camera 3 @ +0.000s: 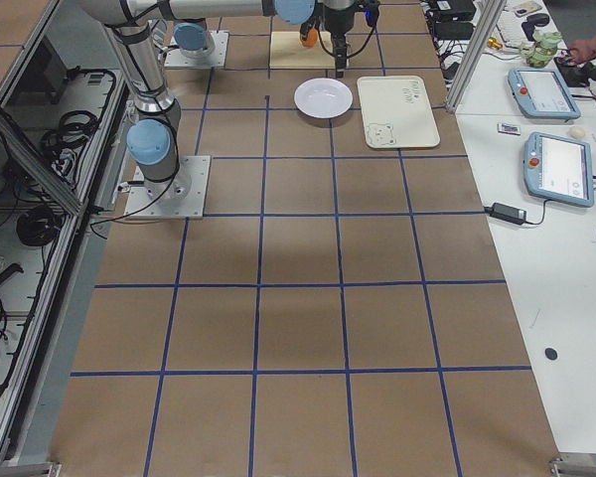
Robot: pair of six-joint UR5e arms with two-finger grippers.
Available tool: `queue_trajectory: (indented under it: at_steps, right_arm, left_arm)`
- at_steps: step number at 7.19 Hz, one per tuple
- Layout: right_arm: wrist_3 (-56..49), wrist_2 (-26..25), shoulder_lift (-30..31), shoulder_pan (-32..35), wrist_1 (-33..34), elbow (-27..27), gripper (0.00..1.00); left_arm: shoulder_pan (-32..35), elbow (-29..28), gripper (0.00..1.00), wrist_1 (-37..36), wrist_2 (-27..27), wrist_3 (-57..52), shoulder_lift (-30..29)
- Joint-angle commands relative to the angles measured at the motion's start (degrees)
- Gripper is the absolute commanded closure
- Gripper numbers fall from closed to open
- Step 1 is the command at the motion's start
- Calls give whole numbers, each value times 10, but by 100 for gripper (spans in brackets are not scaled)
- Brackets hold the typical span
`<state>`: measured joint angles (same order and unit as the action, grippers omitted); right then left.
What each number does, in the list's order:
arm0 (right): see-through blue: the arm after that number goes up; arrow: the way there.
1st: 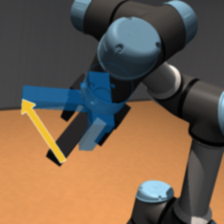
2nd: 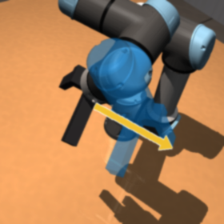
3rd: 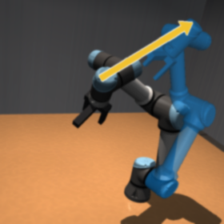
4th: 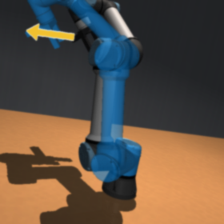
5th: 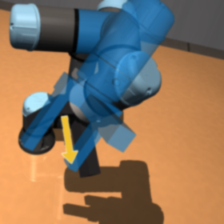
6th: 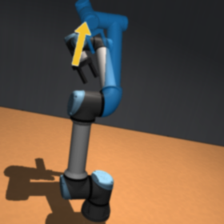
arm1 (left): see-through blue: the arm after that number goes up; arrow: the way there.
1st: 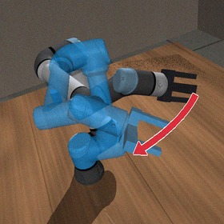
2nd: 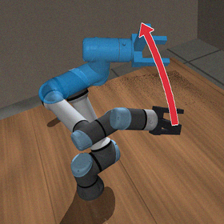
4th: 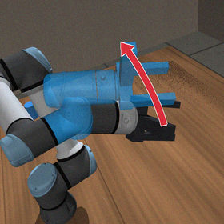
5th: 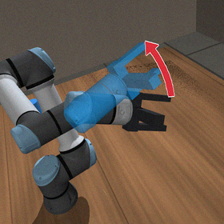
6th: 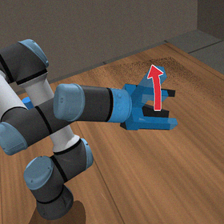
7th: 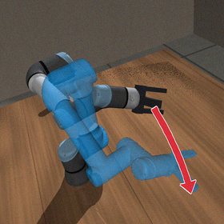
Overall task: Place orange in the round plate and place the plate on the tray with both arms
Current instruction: 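Lower the left gripper onto the orange on the cutting board and close, then lift the orange with the left gripper and carry it over the white plate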
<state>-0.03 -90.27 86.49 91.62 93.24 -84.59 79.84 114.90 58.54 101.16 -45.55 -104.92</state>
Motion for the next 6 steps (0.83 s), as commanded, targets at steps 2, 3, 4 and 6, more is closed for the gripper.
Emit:
queue_trajectory:
  at_steps: [2, 3, 4, 6]
  right_arm:
    - [0, 0, 0, 1, -1, 0, 0]
    - [0, 0, 0, 1, -1, 0, 0]
    - [0, 0, 0, 0, 0, 0, 0]
    - [0, 0, 0, -1, 1, 3, 0]
  left_arm:
    - [-8, 15, 80, -6, -3, 3, 0]
    - [-8, 11, 96, -14, -7, 15, -1]
    - [-1, -11, 98, -35, -30, 83, -5]
    - [57, -61, 98, 4, -72, 276, -6]
